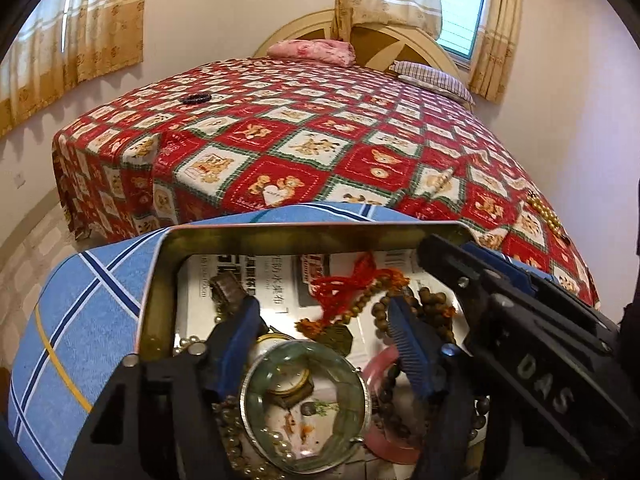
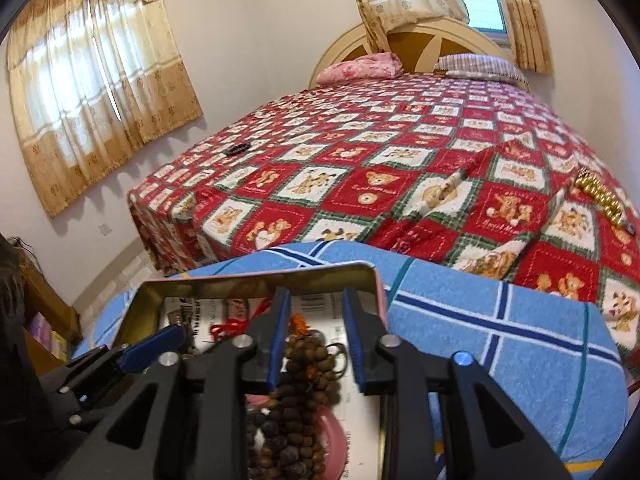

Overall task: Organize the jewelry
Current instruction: 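Withdraw both grippers up and away from the tin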

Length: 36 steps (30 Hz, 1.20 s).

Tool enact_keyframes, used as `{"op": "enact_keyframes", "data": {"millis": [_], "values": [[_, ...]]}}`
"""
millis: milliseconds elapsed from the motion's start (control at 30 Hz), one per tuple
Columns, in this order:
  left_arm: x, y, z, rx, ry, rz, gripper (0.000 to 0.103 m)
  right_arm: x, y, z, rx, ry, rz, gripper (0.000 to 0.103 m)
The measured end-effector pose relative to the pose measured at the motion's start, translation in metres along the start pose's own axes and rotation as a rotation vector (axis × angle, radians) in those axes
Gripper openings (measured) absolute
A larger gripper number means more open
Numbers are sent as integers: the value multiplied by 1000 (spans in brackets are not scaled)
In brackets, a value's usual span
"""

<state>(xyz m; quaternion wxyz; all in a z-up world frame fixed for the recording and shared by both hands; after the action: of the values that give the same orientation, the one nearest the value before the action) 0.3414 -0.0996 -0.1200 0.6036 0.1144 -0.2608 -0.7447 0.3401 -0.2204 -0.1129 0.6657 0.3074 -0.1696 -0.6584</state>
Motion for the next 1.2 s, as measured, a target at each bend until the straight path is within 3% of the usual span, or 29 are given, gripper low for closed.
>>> {"op": "enact_keyframes", "data": {"millis": [67, 133, 200, 400, 667, 800, 967, 1200], "values": [[-1, -1, 1, -3, -7, 4, 69, -5, -2, 6, 24, -15, 14, 58], [-4, -2, 5, 1, -38, 17, 69, -7, -3, 15, 67, -24, 18, 66], [-6, -4, 13, 20, -55, 29, 69, -6, -5, 25, 98, -16, 1, 66], [-9, -9, 30, 103, 106, 22, 69, 7, -12, 25, 86, -31, -60, 67], [-18, -19, 25, 73, 119, 46, 69, 12, -24, 27, 69, -109, -67, 67], [-15, -24, 34, 116, 138, 44, 69, 13, -33, 30, 66, -116, -81, 69], [-20, -38, 43, 141, 150, 69, 69, 9, -43, 48, 119, -151, -82, 81], [-12, -63, 65, 208, 164, 59, 69, 8, -61, 69, 154, -191, -101, 81]]}}
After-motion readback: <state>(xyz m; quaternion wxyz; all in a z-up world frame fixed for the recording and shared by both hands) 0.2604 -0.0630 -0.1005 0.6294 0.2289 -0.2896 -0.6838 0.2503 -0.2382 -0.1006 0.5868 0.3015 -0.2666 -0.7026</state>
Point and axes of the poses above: each gripper's, at about its wrist camera, not at the fingertips, and z roughly against the way its jaws point, x to its right, y to its top, the point moved 2 cm from there along -z, roughly the way its jaws point, and after that the axes turned 14 degrees about -x, right-handed, at the moved point
